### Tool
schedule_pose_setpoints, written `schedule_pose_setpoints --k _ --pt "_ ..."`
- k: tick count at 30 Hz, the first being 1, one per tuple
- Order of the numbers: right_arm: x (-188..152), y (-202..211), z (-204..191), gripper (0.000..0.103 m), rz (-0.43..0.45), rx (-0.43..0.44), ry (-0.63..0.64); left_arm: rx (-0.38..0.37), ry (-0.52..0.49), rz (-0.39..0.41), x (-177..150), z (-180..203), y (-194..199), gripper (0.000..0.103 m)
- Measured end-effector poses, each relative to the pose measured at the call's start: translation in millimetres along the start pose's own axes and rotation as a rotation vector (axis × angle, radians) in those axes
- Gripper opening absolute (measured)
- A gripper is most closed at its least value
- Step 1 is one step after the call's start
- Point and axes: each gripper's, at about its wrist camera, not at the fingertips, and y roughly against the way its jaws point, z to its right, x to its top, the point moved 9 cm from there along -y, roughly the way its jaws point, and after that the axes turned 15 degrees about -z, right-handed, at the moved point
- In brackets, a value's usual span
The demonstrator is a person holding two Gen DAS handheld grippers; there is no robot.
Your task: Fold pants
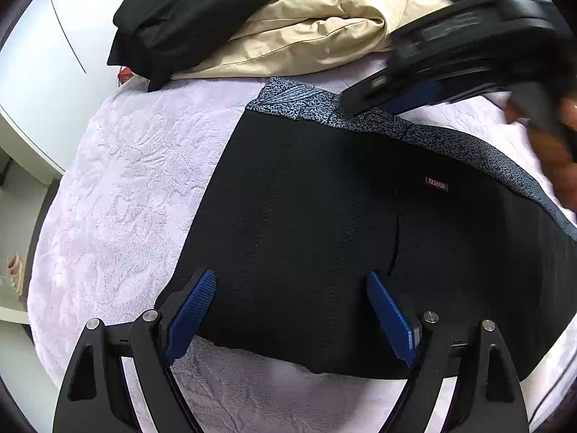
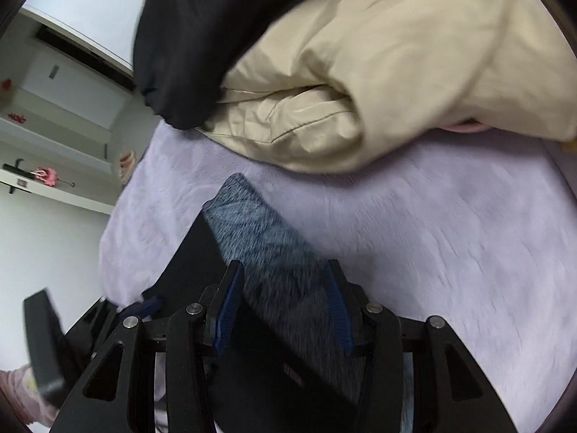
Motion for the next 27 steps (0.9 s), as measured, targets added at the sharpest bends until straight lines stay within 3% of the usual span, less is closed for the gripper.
schedule_pose_setpoints --k 1,2,3,5,7,10,14,15,19,23,24,26,27 --pt "3.1 -9.6 -0.5 0.048 -0.032 0.012 -0.004 -0.005 0.000 0.005 -1.3 -1.0 -0.2 0.087" --pt "5.8 -14.4 -2.6 0.027 -0.050 0.029 -0.003 -0.010 0.002 0.009 -2.5 -2.0 0.1 0.087" --pt "6.0 -15.2 -6.2 0.015 -0.053 0.036 0.002 -0.016 0.005 0.011 -3.8 -2.7 0.6 0.087" --pt "5.9 -7.7 -18.2 0.004 -0.032 0.070 0.035 -0.030 0.016 0.015 -7.9 -5.4 1.8 0.087" --pt "10.7 -3.4 -30.9 0.003 -0.022 0.118 0.052 -0.029 0.013 0.013 -11.2 -7.3 0.3 0.087" --pt "21.4 -13.7 -24.6 0.003 -0.019 0.017 0.016 0.009 -0.012 0.003 -11.4 -6.8 -2.9 0.087" --pt "7.6 7.8 -10.6 0.012 0.052 0.065 -0.112 -0.027 -0.011 0.021 7.4 -3.0 20.7 0.087" --pt "-4.8 20.7 -4.8 0.018 0.086 0.074 -0.144 -0.030 -0.012 0.029 13.7 -2.2 24.7 0.087" --pt "-77.3 55.3 29.7 0.020 0.158 0.052 -0.275 -0.038 -0.047 0.038 49.5 19.3 27.4 0.087" --pt "-136.2 46.4 82.9 0.020 0.118 0.028 -0.411 0.025 -0.047 0.027 85.4 37.4 -6.8 0.087" --pt "-145.1 40.0 95.9 0.020 0.112 0.009 -0.444 0.049 -0.032 0.017 89.0 35.9 -14.2 0.091" --pt "-153.3 41.6 114.4 0.016 0.171 0.066 -0.493 0.085 0.027 0.002 97.1 26.4 -24.1 0.103" --pt "-157.9 48.2 122.5 0.016 0.204 0.072 -0.532 0.077 0.038 -0.004 97.3 24.5 -23.4 0.103"
